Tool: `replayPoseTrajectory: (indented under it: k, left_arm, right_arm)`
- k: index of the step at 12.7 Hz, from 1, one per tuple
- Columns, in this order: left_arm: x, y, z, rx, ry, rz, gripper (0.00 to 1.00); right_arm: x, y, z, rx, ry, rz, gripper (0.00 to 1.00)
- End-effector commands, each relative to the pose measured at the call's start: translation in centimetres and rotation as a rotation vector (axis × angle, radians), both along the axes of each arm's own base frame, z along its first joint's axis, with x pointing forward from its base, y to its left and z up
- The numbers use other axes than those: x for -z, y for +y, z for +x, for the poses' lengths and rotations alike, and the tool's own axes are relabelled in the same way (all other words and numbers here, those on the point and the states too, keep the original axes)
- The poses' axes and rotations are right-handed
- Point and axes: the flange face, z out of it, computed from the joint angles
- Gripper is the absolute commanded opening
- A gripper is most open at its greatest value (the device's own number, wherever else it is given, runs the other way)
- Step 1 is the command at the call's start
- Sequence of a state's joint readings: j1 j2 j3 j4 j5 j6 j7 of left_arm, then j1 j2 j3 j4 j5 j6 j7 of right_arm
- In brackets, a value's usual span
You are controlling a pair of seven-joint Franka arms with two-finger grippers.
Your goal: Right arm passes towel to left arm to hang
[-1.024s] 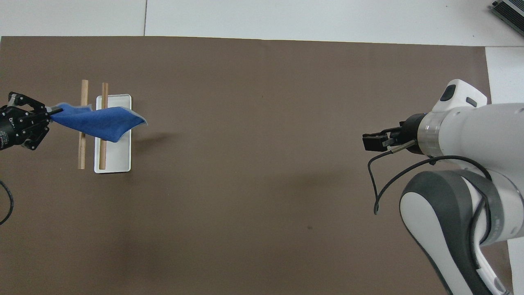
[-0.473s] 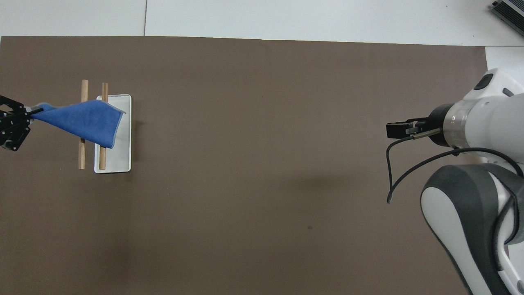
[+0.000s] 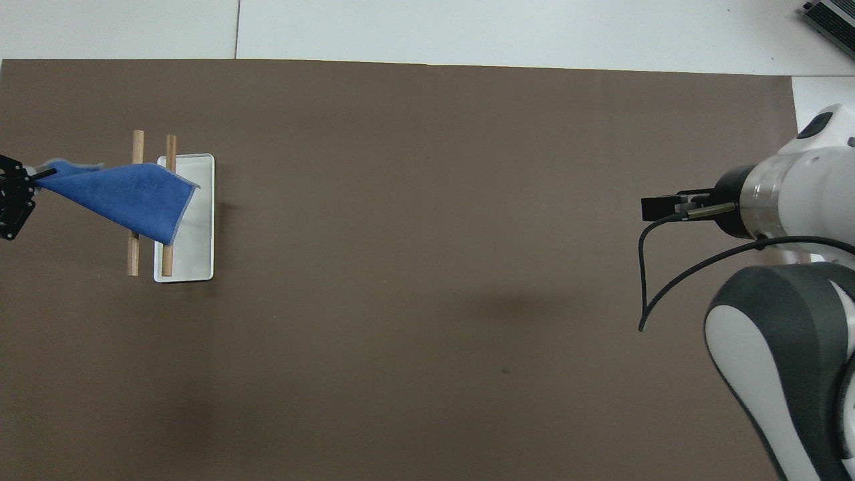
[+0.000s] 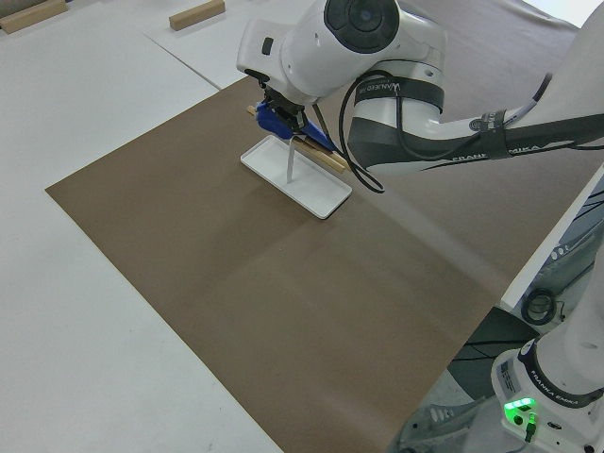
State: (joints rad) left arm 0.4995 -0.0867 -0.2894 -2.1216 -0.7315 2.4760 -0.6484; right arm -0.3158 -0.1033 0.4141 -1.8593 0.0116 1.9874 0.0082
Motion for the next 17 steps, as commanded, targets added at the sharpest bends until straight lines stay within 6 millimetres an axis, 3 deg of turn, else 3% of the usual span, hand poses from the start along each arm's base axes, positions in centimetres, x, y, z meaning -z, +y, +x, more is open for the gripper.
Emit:
replayPoseTrajectory:
  k: [1, 7, 9, 11, 17]
  left_arm:
    - [-0.1, 0.3, 0.6, 0.005, -0.009, -0.017, 0.0]
    - [2.3, 0.3, -0.7, 0.068, 0.02, 0.029, 0.0]
    - [3.3, 1.1, -1.6, 0.074, 0.035, 0.042, 0.0]
    - [4.4, 0.9, -2.4, 0.075, 0.058, 0.041, 0.0]
    - [6.6, -0.5, -5.2, 0.115, 0.112, 0.052, 0.0]
  right_arm:
    - [-0.6, -0.3, 0.1, 0.024, 0.005, -0.016, 1.0]
    - [-1.7, -1.6, 0.2, 0.049, -0.004, -0.002, 1.0]
    - [-2.2, -2.0, 0.1, 0.054, 0.003, 0.005, 1.0]
    - [-2.9, -3.7, 0.0, 0.079, 0.013, 0.02, 1.0]
    - [-2.6, -5.4, -0.3, 0.1, 0.042, 0.034, 1.0]
